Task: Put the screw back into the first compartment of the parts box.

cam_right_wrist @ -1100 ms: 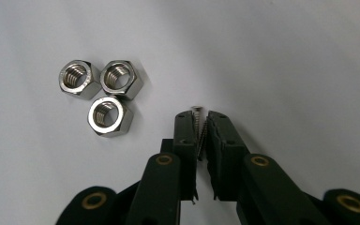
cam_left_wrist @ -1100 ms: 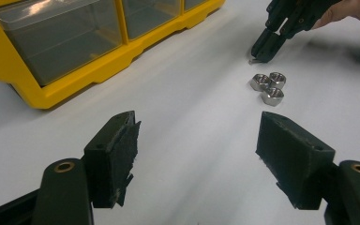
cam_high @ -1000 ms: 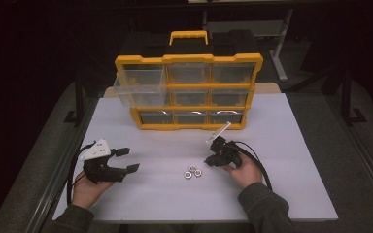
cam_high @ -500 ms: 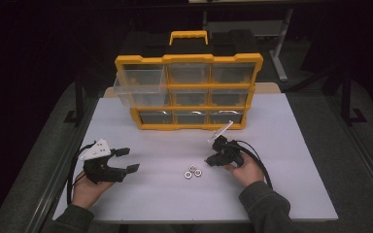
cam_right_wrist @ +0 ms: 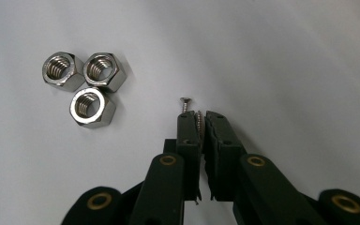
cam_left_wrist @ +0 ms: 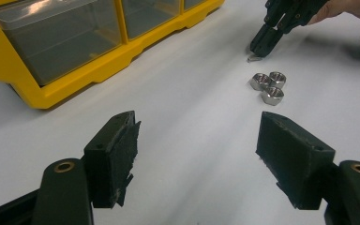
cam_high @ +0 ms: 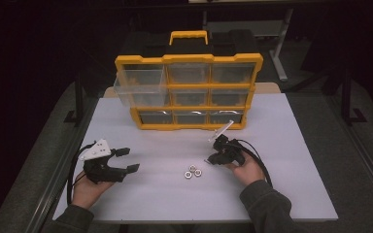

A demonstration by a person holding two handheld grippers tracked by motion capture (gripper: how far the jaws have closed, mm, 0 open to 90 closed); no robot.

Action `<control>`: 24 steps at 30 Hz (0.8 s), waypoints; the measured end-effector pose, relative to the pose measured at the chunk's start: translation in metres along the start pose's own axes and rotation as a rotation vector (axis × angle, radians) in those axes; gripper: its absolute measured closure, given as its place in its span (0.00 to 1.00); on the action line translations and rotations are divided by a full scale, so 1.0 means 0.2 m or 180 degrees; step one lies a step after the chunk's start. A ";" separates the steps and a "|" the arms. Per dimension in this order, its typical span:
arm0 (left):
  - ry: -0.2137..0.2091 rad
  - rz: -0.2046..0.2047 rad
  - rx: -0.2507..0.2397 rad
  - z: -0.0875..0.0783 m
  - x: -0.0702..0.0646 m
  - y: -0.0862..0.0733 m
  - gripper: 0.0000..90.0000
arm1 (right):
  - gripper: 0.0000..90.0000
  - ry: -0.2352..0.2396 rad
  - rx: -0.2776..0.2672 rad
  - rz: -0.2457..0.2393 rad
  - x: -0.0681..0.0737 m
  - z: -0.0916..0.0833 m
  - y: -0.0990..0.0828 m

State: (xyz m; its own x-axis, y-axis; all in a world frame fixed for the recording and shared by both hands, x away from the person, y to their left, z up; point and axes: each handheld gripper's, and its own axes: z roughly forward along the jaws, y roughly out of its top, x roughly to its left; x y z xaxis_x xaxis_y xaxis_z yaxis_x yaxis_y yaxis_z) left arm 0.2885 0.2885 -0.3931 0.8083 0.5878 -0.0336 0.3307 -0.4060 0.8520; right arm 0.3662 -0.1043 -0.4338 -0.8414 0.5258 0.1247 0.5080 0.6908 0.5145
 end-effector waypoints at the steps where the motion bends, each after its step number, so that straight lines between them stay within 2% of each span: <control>1: 0.0001 0.0001 -0.0001 0.00 0.00 0.00 0.32 | 0.93 -0.0001 0.0000 -0.0008 0.00 0.00 0.00; 7: -0.0004 0.0003 -0.0012 0.00 0.00 0.00 0.32 | 0.93 0.0010 0.0003 -0.0028 0.00 0.00 0.00; 12: -0.0002 0.0003 0.0001 0.00 0.00 0.00 0.32 | 0.94 0.0107 -0.0048 0.0096 -0.03 -0.02 0.00; 18: 0.0001 -0.0001 -0.0002 0.00 0.00 0.00 0.32 | 0.94 0.0168 -0.0130 0.0086 -0.04 -0.09 0.02; 22: 0.0001 -0.0004 -0.0002 0.00 0.00 0.00 0.32 | 0.94 0.0248 -0.0192 0.0023 -0.04 -0.15 0.06; 24: 0.0003 0.0055 0.0014 0.00 0.01 0.00 0.32 | 0.94 0.0273 -0.0215 -0.0015 -0.04 -0.18 0.08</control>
State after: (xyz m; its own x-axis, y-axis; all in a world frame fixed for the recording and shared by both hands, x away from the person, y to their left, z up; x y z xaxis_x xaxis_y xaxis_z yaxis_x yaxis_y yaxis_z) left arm 0.2894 0.2893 -0.3920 0.8135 0.5813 -0.0186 0.3189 -0.4192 0.8501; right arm 0.3738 -0.1146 -0.3951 -0.8579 0.4762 0.1929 0.4928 0.6565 0.5710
